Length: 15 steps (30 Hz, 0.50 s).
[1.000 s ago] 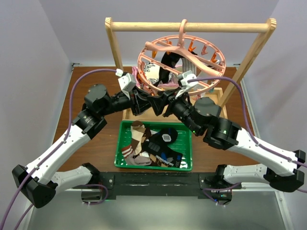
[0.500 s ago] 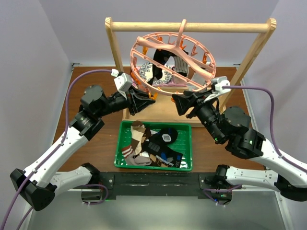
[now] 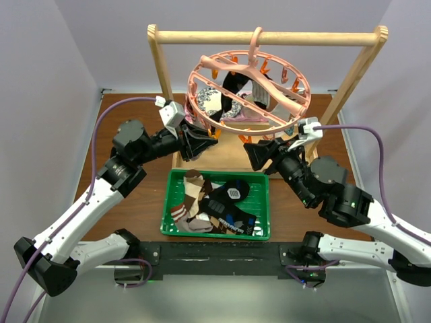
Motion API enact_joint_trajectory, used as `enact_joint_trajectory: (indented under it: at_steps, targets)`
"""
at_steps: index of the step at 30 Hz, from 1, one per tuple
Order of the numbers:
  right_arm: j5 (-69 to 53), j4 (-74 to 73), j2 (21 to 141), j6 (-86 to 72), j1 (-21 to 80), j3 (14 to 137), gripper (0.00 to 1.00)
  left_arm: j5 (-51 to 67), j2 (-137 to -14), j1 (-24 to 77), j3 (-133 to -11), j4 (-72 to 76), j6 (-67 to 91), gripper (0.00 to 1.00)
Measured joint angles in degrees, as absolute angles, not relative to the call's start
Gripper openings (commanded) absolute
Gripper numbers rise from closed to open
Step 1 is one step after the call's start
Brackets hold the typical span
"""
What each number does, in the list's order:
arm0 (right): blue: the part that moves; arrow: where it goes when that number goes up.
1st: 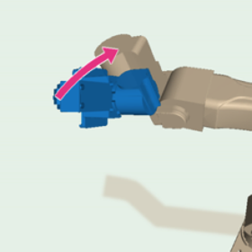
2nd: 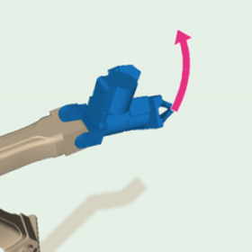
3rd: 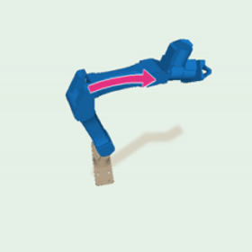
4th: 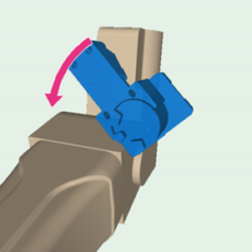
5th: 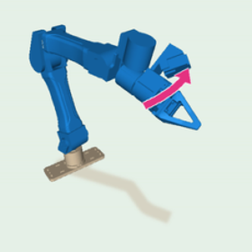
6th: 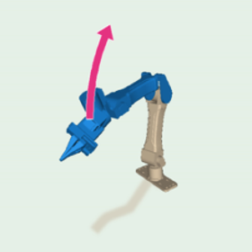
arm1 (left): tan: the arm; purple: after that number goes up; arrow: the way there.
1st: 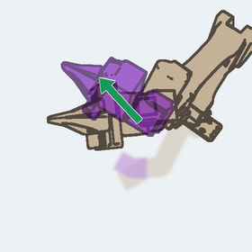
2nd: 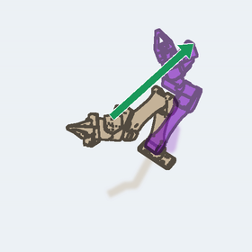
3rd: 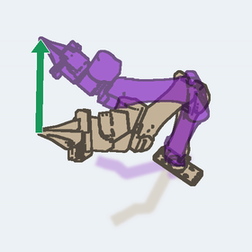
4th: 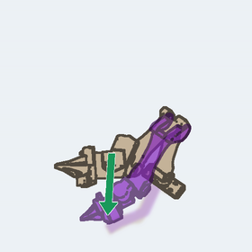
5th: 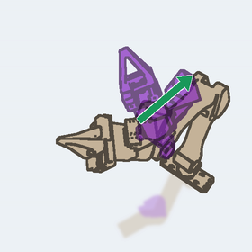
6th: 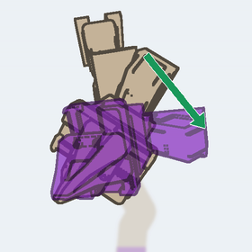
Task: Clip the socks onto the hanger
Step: Open the clamp at the hanger.
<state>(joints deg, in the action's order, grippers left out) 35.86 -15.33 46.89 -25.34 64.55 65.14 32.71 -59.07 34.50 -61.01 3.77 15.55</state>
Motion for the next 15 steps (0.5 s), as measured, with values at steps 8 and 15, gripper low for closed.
enact_joint_trajectory:
  at_steps: [8,15]
  targets:
    - [36.6,-13.9,45.7,-30.3,64.6,61.4,0.59,32.7,-59.0,34.5,-61.0,3.8,15.7,0.23]
    - [38.1,0.1,42.1,-31.1,64.5,54.1,0.61,32.7,-59.0,34.5,-61.0,3.8,15.9,0.23]
